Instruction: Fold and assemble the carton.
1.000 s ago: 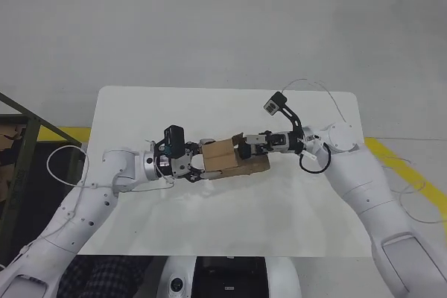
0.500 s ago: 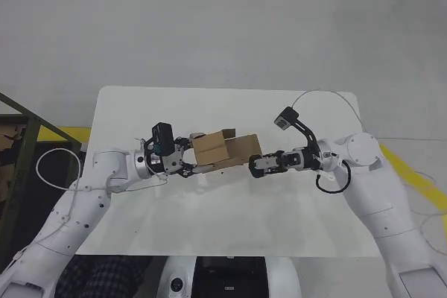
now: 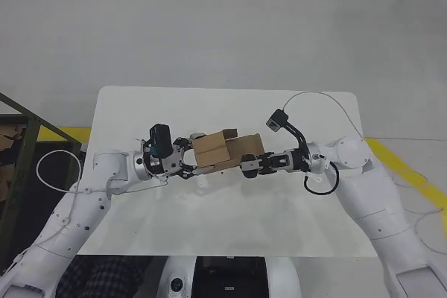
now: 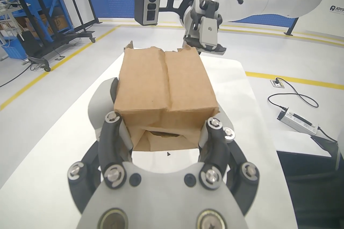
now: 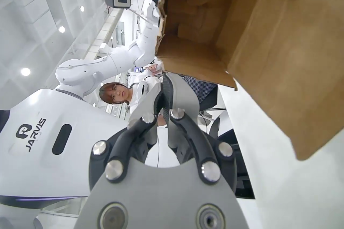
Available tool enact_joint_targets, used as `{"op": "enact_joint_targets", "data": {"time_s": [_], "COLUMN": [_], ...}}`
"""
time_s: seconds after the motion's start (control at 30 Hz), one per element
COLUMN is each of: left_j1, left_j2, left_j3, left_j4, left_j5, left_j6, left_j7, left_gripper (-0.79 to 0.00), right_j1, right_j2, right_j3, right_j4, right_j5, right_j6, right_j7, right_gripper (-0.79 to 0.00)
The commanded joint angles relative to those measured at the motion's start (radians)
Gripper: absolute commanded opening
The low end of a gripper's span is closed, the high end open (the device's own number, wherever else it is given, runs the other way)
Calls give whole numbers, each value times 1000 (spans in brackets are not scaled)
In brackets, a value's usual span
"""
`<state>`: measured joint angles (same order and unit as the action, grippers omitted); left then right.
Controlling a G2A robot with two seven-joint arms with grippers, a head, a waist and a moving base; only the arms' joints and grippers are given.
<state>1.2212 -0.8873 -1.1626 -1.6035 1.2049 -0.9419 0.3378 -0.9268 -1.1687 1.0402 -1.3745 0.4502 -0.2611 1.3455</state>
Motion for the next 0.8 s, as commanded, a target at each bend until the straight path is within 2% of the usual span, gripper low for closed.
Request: {"op": "enact_joint_targets", "data": {"time_s": [0.0, 0.57, 0.77], "left_j1": [1, -1, 1], "left_j2": [-1, -12, -14], "left_j3": [-1, 4, -3], "left_j4": [0, -9, -8], "left_j5": [-4, 0, 2], "left_j6": [-5, -31, -36], "left_j7": [2, -1, 0], "left_gripper": [-548, -551, -539], "right_j1": [10, 117, 124], "right_j2": [-1, -37, -28], "right_j3": [-4, -117, -60], "right_j4": [13, 74, 124], "right_j5": [-3, -9, 26], "right_j6": [-5, -34, -63], "right_j7": [-5, -27, -40], "right_gripper": [-785, -785, -785]}}
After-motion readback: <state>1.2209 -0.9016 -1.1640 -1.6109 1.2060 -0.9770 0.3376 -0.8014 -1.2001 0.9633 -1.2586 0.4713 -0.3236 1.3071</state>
